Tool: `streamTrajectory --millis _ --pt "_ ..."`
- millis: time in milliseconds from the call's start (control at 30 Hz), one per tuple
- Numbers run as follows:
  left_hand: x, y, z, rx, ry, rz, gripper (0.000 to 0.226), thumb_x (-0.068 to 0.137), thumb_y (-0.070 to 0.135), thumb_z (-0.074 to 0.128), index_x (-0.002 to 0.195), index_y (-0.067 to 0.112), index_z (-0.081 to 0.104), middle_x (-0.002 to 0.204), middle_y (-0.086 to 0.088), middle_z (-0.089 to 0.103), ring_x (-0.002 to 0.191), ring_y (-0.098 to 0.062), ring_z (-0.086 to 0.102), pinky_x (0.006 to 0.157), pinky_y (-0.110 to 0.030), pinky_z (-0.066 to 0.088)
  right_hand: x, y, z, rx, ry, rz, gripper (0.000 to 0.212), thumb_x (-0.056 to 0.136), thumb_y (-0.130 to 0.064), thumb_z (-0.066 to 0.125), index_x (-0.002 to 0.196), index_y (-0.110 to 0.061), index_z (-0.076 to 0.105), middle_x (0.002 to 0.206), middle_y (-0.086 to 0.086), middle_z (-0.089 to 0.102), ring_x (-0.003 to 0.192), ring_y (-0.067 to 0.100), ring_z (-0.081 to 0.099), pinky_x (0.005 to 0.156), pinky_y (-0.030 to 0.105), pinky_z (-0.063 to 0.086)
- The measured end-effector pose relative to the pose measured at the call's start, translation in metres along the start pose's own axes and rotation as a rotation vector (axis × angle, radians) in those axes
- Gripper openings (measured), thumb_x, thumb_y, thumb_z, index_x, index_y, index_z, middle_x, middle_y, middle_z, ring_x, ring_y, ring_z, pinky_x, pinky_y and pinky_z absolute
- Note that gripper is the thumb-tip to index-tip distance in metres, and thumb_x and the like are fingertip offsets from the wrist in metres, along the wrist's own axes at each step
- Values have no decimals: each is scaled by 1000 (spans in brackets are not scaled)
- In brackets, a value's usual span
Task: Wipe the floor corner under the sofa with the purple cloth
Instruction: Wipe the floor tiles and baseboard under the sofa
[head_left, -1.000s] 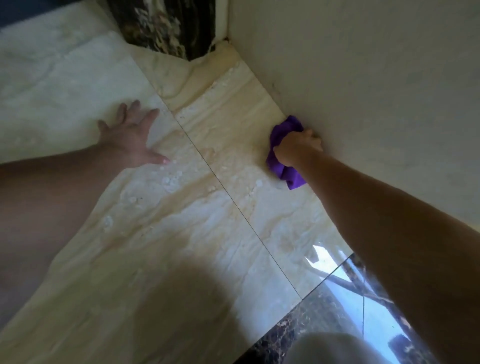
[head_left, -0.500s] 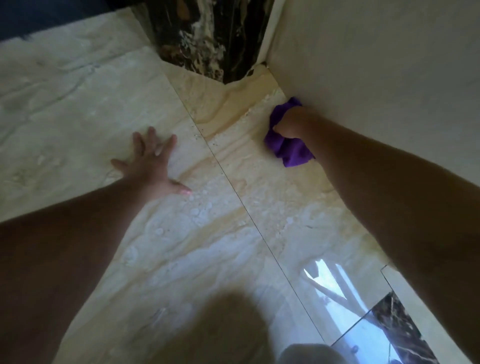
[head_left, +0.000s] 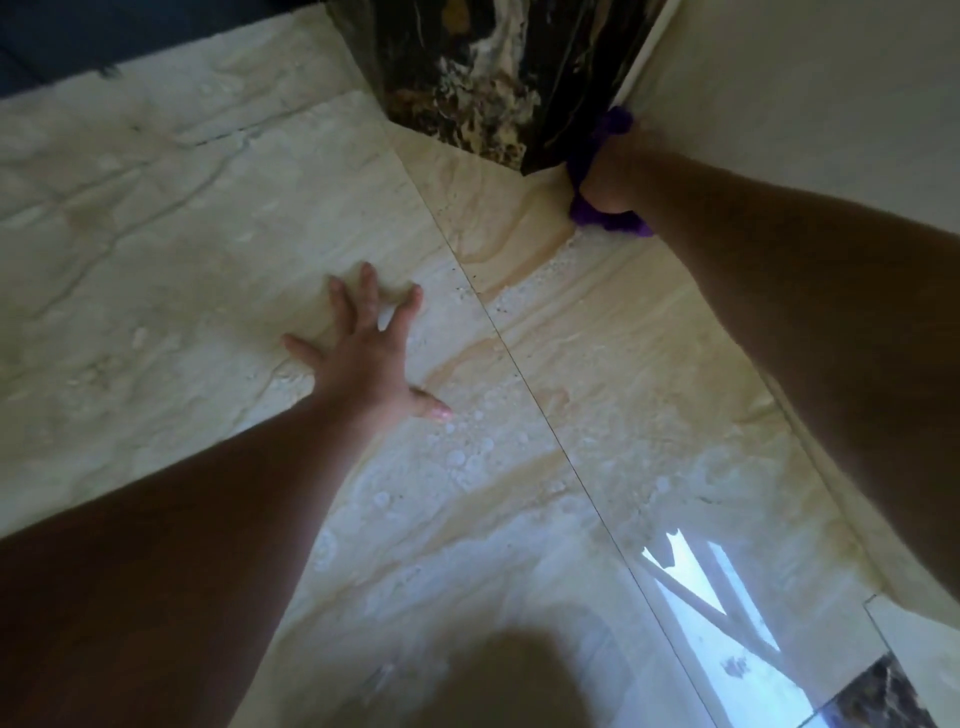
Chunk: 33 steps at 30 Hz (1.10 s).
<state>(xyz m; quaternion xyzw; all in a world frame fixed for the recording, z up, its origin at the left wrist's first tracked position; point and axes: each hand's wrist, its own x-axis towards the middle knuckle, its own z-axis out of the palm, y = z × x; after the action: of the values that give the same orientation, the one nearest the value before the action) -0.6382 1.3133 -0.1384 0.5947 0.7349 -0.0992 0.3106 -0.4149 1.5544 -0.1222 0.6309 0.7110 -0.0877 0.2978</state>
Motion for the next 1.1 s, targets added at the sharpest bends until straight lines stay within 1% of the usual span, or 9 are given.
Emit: streamTrajectory --millis 100,167,233,400,500,667,767,900,1100 --pt "-1 -2 -2 -17 2 8 140 48 63 90 157 47 4 165 2 -33 151 -31 -32 104 -87 5 -19 0 4 56 126 -23 85 93 -52 48 158 -8 15 164 28 14 147 48 23 118 54 28" --pt "-2 -2 -3 -18 3 10 140 47 63 90 157 47 4 165 3 -33 151 -30 -32 104 -87 5 -36 -5 21 75 205 -6 70 99 -47 41 156 -10 24 160 28 23 144 49 28 114 54 31" --pt "-2 -2 -2 -2 9 10 140 48 64 89 157 47 2 165 2 -33 151 -31 -32 104 -87 5 -62 -27 37 98 235 -44 68 99 -47 39 156 -12 25 161 27 23 145 50 24 116 56 30" --pt "-2 2 -3 34 -6 -6 141 50 66 87 157 47 -3 165 1 -32 152 -33 -29 102 -88 7 -101 -124 39 327 233 -334 62 102 -47 37 159 -27 23 171 11 3 155 41 -2 128 47 3" --pt "-1 1 -3 31 -5 1 141 51 66 87 157 44 -3 165 -2 -33 152 -34 -30 103 -88 7 -72 -183 2 338 204 -411 60 101 -48 39 158 -32 25 171 7 2 156 37 -1 128 44 5" --pt "2 0 -3 48 -12 -4 140 51 67 86 157 39 -2 163 -4 -37 150 -36 -33 103 -88 8 -31 -237 -42 235 128 -477 69 98 -58 38 159 -32 18 170 13 0 156 41 0 127 50 9" --pt "3 -2 -5 34 -42 -8 141 53 66 86 157 41 -6 160 -4 -41 147 -37 -37 103 -88 7 -34 -228 -38 265 129 -494 69 98 -57 40 159 -36 16 171 7 -3 157 36 -1 127 46 8" --pt "3 -1 -5 1 -47 -9 144 52 63 89 155 47 -10 161 -1 -41 147 -35 -39 102 -88 5 -47 -192 -7 332 264 -508 57 98 -51 43 153 -42 32 171 -2 10 157 25 7 127 43 11" --pt "1 -3 -5 -7 -24 -7 143 49 63 89 155 51 -5 163 2 -37 149 -32 -35 102 -88 6 -69 -79 53 296 396 -444 52 98 -45 43 149 -35 42 166 -1 27 154 28 22 124 48 22"
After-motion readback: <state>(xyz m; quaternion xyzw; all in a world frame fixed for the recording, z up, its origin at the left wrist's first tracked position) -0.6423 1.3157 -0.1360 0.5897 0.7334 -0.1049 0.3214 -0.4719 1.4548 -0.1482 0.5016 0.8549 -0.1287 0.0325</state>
